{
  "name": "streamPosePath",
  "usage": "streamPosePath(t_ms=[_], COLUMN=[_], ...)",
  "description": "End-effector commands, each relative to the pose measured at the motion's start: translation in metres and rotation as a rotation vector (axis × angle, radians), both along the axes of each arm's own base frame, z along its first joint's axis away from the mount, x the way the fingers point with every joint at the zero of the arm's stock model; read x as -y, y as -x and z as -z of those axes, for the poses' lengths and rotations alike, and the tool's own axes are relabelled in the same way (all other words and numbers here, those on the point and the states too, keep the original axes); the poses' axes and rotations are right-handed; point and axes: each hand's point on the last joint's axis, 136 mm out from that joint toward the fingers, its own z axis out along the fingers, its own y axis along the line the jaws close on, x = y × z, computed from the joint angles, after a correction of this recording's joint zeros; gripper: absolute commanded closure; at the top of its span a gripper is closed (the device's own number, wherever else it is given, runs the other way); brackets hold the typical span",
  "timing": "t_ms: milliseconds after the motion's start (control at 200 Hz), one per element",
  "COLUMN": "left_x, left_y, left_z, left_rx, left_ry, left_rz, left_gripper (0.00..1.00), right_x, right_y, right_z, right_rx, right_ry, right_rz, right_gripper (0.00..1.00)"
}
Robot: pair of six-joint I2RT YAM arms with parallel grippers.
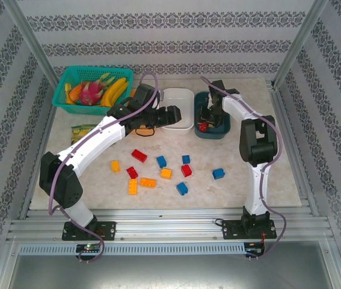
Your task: Sort the legos into containers by color
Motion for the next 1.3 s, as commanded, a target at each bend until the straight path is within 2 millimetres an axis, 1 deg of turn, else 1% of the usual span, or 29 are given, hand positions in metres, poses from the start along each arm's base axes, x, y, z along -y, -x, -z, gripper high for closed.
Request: streamPosePath(t_ms=[0, 100, 180, 260, 320, 410, 460, 475, 515, 530, 560, 570, 610, 620, 649, 684, 729, 759, 784, 809, 839, 844, 904, 979, 1109, 1194, 1294], left_x=[-0.009, -0.019, -0.028, -0.040, -0.048, -0.061, -0.068, -0.069, -0.075, -0.076, -0.079, -0.079, -0.081, -0.082, -0.081, -0.080, -0.079, -0.077, -0.076, -0.073, -0.069, -0.069, -0.061, -0.050, -0.032, -0.027, -0.027], left_y=[0.006, 0.013, 0.020, 0.030, 0.038, 0.052, 0.060, 0.063, 0.069, 0.071, 0.076, 0.077, 0.083, 0.085, 0.089, 0.093, 0.098, 0.099, 0.100, 0.100, 0.100, 0.100, 0.099, 0.096, 0.090, 0.088, 0.083], left_z=[-0.023, -0.027, -0.030, -0.031, -0.030, -0.024, -0.019, -0.016, -0.011, -0.008, -0.001, 0.003, 0.014, 0.018, 0.028, 0.040, 0.056, 0.066, 0.073, 0.081, 0.089, 0.090, 0.104, 0.117, 0.140, 0.160, 0.177], left_rx=[0.037, 0.039, 0.036, 0.028, 0.012, -0.025, -0.046, -0.055, -0.072, -0.083, -0.106, -0.116, -0.158, -0.170, -0.207, -0.249, -0.296, -0.319, -0.333, -0.345, -0.361, -0.363, -0.391, -0.415, -0.454, -0.502, -0.531], left_ry=[0.027, 0.003, -0.023, -0.050, -0.068, -0.089, -0.096, -0.098, -0.101, -0.102, -0.104, -0.106, -0.110, -0.112, -0.113, -0.114, -0.122, -0.130, -0.132, -0.128, -0.122, -0.119, -0.115, -0.136, -0.172, -0.206, -0.242], left_rz=[-0.018, -0.033, -0.048, -0.066, -0.084, -0.112, -0.129, -0.133, -0.150, -0.155, -0.166, -0.169, -0.179, -0.181, -0.184, -0.188, -0.195, -0.201, -0.205, -0.209, -0.213, -0.213, -0.215, -0.208, -0.205, -0.225, -0.254], left_gripper=[0.20, 0.20, 0.20, 0.20, 0.20, 0.20, 0.20, 0.20, 0.20, 0.20, 0.20, 0.20, 0.20, 0.20, 0.20, 0.21, 0.22, 0.22, 0.22, 0.22, 0.22, 0.22, 0.22, 0.21, 0.20, 0.20, 0.22], right_x=[0.002, 0.002, 0.001, 0.000, -0.004, -0.015, -0.023, -0.026, -0.031, -0.034, -0.040, -0.042, -0.052, -0.055, -0.062, -0.072, -0.082, -0.088, -0.093, -0.097, -0.100, -0.100, -0.100, -0.095, -0.088, -0.086, -0.086], right_y=[-0.007, -0.008, -0.008, -0.001, 0.008, 0.034, 0.052, 0.057, 0.075, 0.081, 0.096, 0.101, 0.121, 0.127, 0.143, 0.162, 0.187, 0.201, 0.214, 0.227, 0.240, 0.241, 0.260, 0.273, 0.283, 0.285, 0.285], right_z=[-0.030, -0.058, -0.089, -0.121, -0.145, -0.173, -0.184, -0.189, -0.195, -0.200, -0.201, -0.205, -0.208, -0.205, -0.208, -0.204, -0.192, -0.181, -0.178, -0.170, -0.162, -0.164, -0.151, -0.138, -0.116, -0.112, -0.116], right_rx=[0.051, 0.101, 0.164, 0.231, 0.284, 0.355, 0.388, 0.404, 0.433, 0.454, 0.476, 0.494, 0.537, 0.540, 0.573, 0.592, 0.603, 0.604, 0.625, 0.639, 0.659, 0.668, 0.709, 0.726, 0.675, 0.669, 0.674], right_ry=[-0.016, -0.022, -0.024, -0.019, -0.024, -0.041, -0.053, -0.058, -0.069, -0.077, -0.089, -0.097, -0.125, -0.131, -0.159, -0.192, -0.229, -0.247, -0.274, -0.296, -0.314, -0.318, -0.319, -0.288, -0.261, -0.258, -0.257], right_rz=[0.000, 0.009, 0.018, 0.024, 0.020, -0.011, -0.036, -0.045, -0.066, -0.078, -0.101, -0.109, -0.149, -0.160, -0.192, -0.234, -0.284, -0.310, -0.336, -0.366, -0.385, -0.385, -0.401, -0.409, -0.408, -0.403, -0.401], right_gripper=[0.45, 0.45, 0.45, 0.46, 0.46, 0.46, 0.45, 0.45, 0.44, 0.43, 0.42, 0.42, 0.38, 0.38, 0.36, 0.35, 0.34, 0.33, 0.33, 0.32, 0.32, 0.31, 0.28, 0.24, 0.23, 0.23, 0.23])
